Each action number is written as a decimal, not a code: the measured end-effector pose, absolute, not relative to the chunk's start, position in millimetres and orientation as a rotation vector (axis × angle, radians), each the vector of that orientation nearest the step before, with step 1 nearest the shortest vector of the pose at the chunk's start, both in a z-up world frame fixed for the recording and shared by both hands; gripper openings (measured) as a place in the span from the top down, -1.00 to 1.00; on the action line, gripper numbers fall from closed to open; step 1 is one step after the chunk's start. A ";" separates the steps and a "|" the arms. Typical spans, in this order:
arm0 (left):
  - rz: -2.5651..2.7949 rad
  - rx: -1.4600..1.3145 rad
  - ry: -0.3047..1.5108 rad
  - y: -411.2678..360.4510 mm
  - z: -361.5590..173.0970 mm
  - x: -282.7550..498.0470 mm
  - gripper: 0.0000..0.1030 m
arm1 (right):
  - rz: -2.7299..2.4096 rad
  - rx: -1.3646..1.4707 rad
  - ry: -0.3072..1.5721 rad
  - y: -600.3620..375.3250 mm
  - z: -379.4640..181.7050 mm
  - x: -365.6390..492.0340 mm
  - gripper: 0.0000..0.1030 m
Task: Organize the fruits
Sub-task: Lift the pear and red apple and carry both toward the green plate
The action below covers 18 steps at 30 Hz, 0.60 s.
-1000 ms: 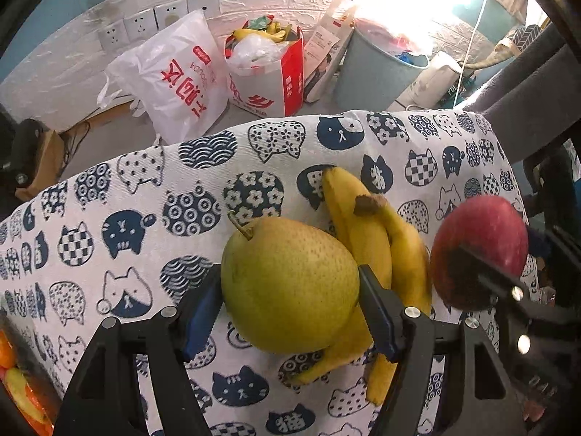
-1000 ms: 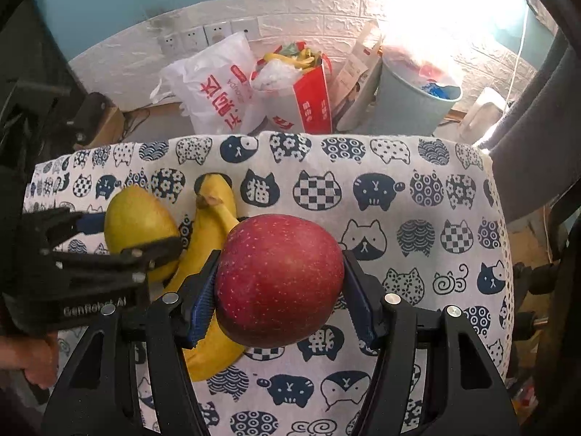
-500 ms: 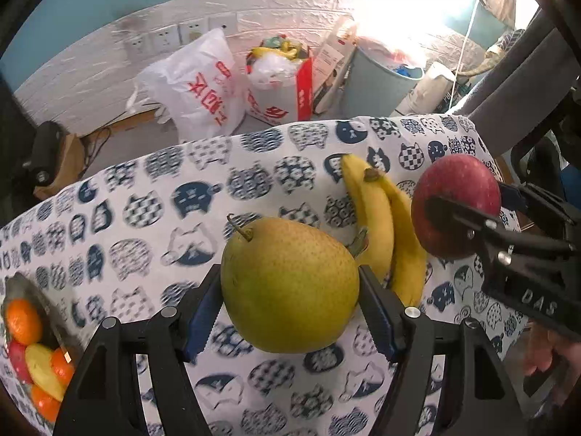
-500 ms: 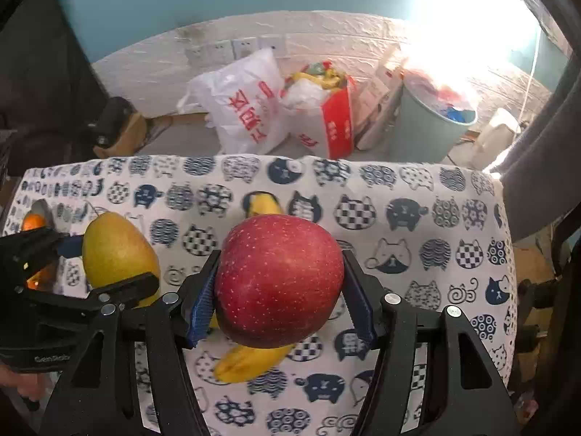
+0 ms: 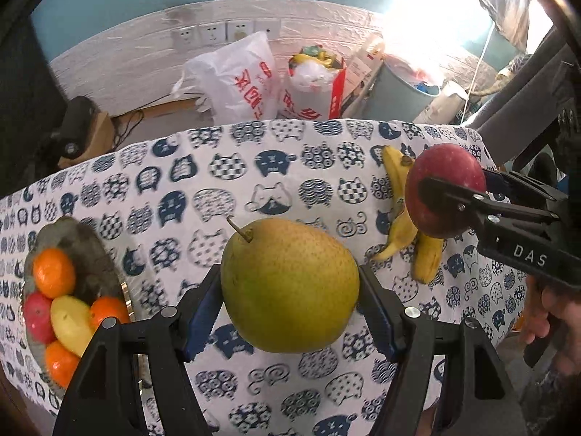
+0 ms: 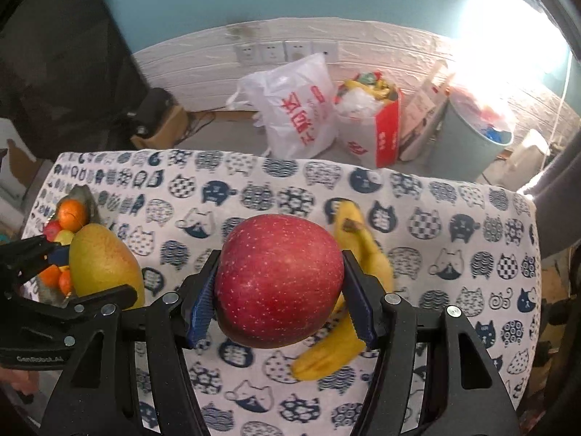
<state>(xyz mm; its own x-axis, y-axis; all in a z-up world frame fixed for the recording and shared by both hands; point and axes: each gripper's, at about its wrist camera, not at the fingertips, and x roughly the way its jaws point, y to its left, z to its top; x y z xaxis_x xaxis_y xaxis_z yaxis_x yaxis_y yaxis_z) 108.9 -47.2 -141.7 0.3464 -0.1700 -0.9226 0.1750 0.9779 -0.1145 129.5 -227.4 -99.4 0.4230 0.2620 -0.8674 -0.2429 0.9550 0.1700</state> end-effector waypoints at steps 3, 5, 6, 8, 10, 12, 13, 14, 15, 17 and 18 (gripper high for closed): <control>-0.211 0.011 1.180 -33.5 -135.9 101.0 -0.42 | 0.342 0.020 1.087 -213.6 -96.1 128.5 -0.22; -0.199 0.008 1.168 -22.8 -131.6 94.6 -0.42 | 0.359 0.019 1.085 -204.4 -94.4 128.3 -0.22; -0.196 0.007 1.167 -18.5 -130.4 92.2 -0.42 | 0.370 0.016 1.084 -198.2 -93.2 128.2 -0.22; -0.185 0.001 1.166 -9.5 -129.4 87.5 -0.42 | 0.387 0.009 1.081 -188.4 -91.5 127.8 -0.22; -0.170 -0.008 1.165 2.0 -128.9 82.2 -0.42 | 0.404 0.005 1.079 -177.7 -89.4 127.7 -0.22; -0.158 -0.021 1.164 12.6 -128.4 77.8 -0.42 | 0.423 0.001 1.077 -165.6 -87.2 127.8 -0.22; -0.149 -0.032 1.162 20.5 -127.6 74.8 -0.42 | 0.430 -0.001 1.076 -160.4 -86.1 127.7 -0.22; -0.142 -0.038 1.159 25.2 -127.2 73.0 -0.42 | 0.442 -0.005 1.074 -152.5 -84.9 127.5 -0.22; -0.134 -0.043 1.156 31.0 -126.4 70.5 -0.42 | 0.450 -0.009 1.074 -147.9 -84.2 127.0 -0.22; -0.114 -0.053 1.150 43.2 -125.3 65.1 -0.42 | 0.470 -0.017 1.071 -133.8 -82.3 126.4 -0.22; -0.103 -0.061 1.147 51.4 -125.0 61.9 -0.42 | 0.478 -0.021 1.070 -128.8 -81.4 125.6 -0.22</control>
